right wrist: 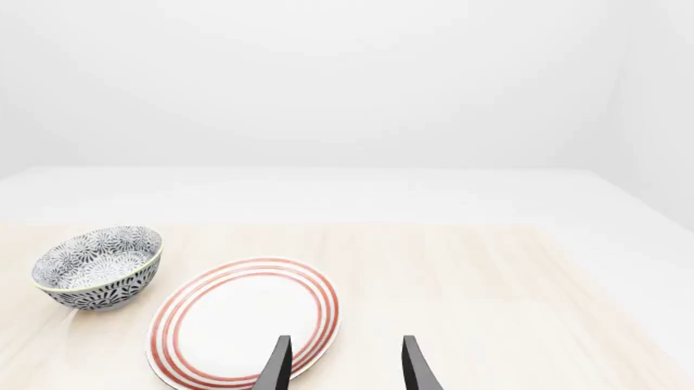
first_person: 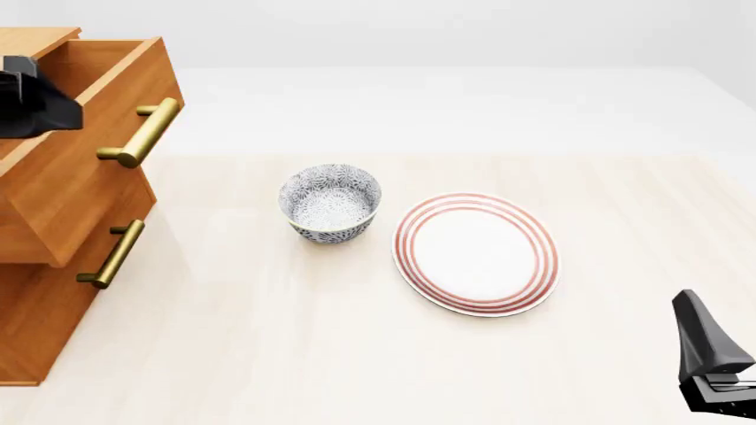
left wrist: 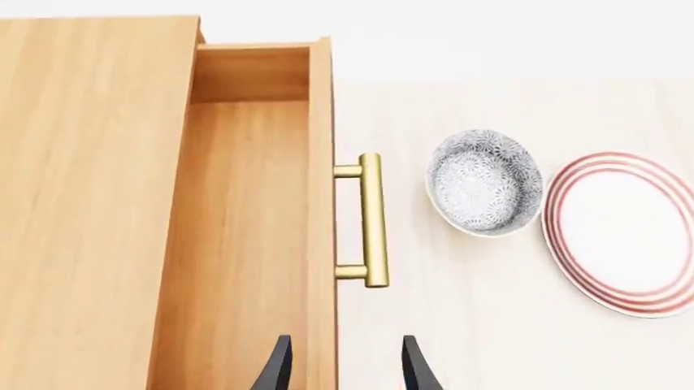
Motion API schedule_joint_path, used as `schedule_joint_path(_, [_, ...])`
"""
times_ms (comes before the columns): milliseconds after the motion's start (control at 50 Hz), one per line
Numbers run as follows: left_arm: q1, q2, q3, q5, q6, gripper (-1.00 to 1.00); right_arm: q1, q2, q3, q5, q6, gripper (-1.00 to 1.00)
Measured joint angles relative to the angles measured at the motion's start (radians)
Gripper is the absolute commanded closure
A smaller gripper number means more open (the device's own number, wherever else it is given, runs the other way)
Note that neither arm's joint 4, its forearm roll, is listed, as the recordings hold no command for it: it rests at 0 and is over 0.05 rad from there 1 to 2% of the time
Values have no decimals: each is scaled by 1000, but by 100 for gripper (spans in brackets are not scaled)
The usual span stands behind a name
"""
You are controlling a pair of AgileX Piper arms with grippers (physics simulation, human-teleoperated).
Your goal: Open the top drawer of the cabinet.
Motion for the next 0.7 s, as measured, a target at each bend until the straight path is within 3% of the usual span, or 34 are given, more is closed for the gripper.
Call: schedule_joint_path(700, [-5, 43, 75, -83, -17, -100, 0, 0, 0, 0, 0, -100])
